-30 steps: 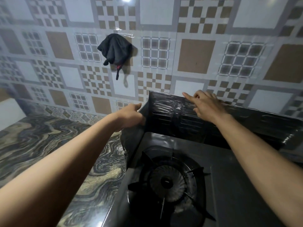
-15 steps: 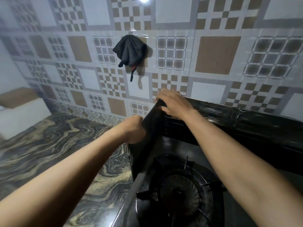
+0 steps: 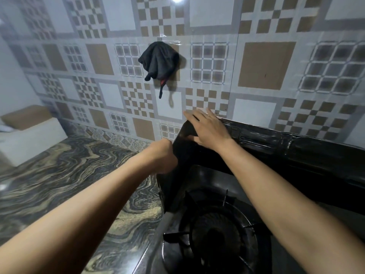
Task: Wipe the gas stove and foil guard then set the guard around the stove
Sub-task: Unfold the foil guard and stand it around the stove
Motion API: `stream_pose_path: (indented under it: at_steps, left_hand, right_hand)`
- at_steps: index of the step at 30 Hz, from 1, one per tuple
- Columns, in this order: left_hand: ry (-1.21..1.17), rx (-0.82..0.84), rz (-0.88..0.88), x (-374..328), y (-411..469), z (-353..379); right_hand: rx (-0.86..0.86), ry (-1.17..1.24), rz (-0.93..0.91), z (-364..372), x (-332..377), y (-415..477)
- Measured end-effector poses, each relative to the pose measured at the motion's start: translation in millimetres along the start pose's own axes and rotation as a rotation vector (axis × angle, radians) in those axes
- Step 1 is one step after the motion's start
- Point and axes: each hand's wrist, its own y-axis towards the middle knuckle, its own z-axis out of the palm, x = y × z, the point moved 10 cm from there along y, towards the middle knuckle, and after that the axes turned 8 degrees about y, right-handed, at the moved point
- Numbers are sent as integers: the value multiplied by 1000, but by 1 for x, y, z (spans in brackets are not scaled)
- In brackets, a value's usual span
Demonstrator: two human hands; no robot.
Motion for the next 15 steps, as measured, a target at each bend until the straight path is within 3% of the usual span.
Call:
stream_pose_path:
  at_steps: [5,11,15]
  left_hand:
    - [-63,209,-80,-9,0,-4]
    - [-121,20,180,-62,41,-26]
    - [-50,6,237,-65,62,-18]
  right_hand:
    - [21,54,-50,-15,-11,-23]
    - [-133,-265,-54,-38,-29,-85]
    - [32,-436,15,-15,-54,-117]
